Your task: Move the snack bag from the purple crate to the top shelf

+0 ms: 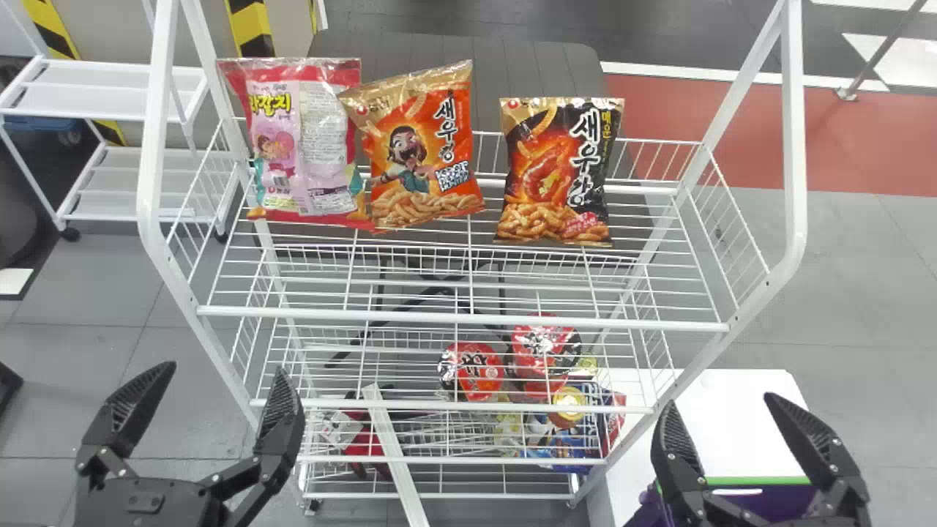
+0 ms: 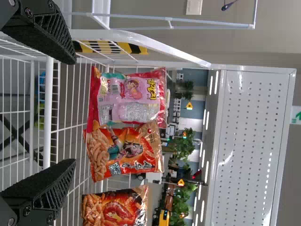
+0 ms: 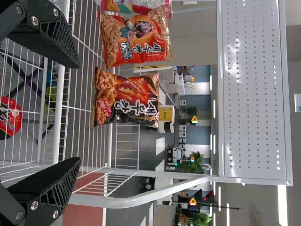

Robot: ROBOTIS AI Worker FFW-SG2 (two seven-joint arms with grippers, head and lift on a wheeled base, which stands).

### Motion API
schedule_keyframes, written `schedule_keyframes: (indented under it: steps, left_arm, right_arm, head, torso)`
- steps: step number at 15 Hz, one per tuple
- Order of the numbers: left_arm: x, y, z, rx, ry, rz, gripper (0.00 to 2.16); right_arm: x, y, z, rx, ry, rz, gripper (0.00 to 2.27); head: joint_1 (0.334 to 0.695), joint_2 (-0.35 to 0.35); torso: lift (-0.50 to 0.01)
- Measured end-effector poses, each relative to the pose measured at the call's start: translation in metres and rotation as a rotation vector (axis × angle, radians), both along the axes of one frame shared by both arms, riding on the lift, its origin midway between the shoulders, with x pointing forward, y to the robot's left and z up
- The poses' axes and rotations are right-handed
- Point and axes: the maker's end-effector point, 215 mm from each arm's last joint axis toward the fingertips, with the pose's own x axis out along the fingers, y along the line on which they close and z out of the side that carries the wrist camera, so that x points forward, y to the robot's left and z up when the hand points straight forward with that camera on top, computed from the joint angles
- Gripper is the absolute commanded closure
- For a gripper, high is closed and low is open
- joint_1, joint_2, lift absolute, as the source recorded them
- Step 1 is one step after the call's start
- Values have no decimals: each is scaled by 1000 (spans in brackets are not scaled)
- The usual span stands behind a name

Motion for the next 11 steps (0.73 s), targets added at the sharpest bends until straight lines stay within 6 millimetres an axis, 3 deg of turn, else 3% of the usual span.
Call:
schedule_keyframes:
  steps: [11]
  left_arm:
    - [1, 2, -1, 3, 1, 5, 66]
  right_arm:
    - [0, -1, 2, 1, -9, -2, 127]
  head:
    - [695, -95]
  torso:
    - [0]
